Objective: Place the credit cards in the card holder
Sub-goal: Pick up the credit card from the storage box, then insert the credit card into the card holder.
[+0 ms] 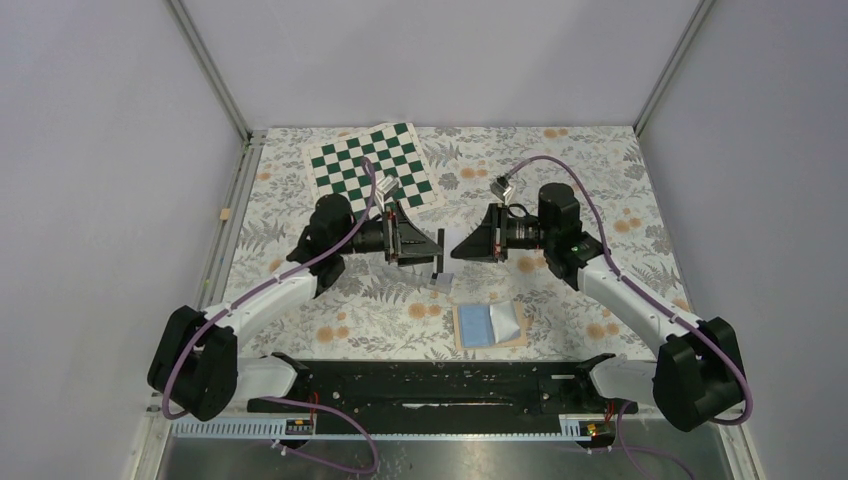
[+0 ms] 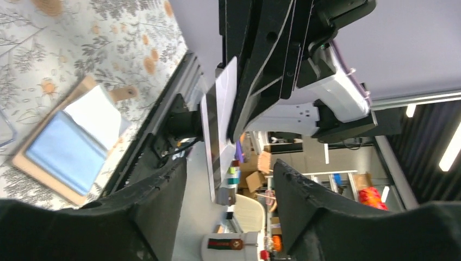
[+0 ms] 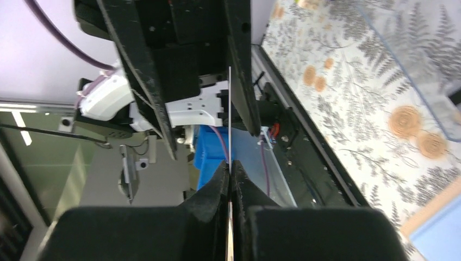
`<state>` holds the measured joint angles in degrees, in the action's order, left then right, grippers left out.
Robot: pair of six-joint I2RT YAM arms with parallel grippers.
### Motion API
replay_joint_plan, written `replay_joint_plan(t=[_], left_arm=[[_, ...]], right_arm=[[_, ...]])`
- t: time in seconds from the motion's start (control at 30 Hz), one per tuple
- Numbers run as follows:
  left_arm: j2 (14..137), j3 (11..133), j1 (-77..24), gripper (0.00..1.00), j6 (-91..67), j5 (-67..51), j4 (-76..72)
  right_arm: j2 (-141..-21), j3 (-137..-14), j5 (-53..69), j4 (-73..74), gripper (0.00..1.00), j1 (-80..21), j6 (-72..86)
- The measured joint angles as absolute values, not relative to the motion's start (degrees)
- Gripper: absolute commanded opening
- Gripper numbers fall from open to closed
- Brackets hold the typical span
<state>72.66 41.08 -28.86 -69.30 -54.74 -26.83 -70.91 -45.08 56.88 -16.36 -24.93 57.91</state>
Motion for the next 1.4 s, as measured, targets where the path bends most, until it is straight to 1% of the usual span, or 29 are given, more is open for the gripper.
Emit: replay_joint_plan(t=[0.07,0.2,0.33,0.43,0.53,0.63,0.73,0.77,0.87,0.97,1.07,1.3,1.4], left_arm=[[71.4,40.9,-28.9,0.64,-66.9,-53.8,-23.3],[69.2,40.8,-28.9,0.64,-60.7,-50.5,-14.1],[69.1,40.7,-29.3,0.64,-54.6,-45.5,-3.9],[69.6,40.6,-30.4,0.63,-50.6,-41.1,3.1],[71.9,40.6,-32.6,0.59,-48.0,-37.1,7.5],[75.4,39.9,-34.7,0.53,-47.6,-34.6,8.5],[79.9,39.3,-36.5,0.41,-48.3,-33.1,8.1],[81.8,39.2,-37.1,0.39,-48.6,-32.7,7.6],[86.1,39.0,-38.5,0.36,-50.0,-32.1,5.7],[89.4,38.9,-39.8,0.31,-51.2,-31.5,3.7],[92.2,38.9,-41.0,0.28,-52.3,-31.1,1.3],[96.4,39.5,-42.3,0.2,-54.3,-31.2,-2.8],[97.3,39.9,-42.6,0.17,-54.3,-31.0,-4.3]], right_arm=[[-70.1,-44.9,56.1,-12.1,0.0,-24.4,54.3],[-67.0,-44.8,52.1,0.6,0.0,-23.1,44.4],[-64.1,-44.3,47.2,9.6,0.0,-22.6,37.1],[-61.6,-42.7,43.1,13.9,0.0,-22.5,33.3],[-61.0,-41.2,39.4,18.0,0.0,-22.4,30.0],[-61.1,-39.7,36.1,20.3,0.0,-22.3,28.0],[-61.0,-37.0,32.5,21.0,0.0,-22.3,26.8],[-61.0,-35.9,31.3,21.1,0.0,-22.2,26.6],[-61.1,-33.3,28.3,21.3,0.0,-22.0,26.0],[-61.6,-31.7,25.4,21.5,0.0,-22.0,25.6],[-62.4,-30.7,23.1,21.3,0.0,-22.0,25.5],[-67.2,-30.4,23.2,18.9,0.0,-21.8,25.1],[-67.9,-30.2,23.7,18.0,0.0,-21.8,25.1]])
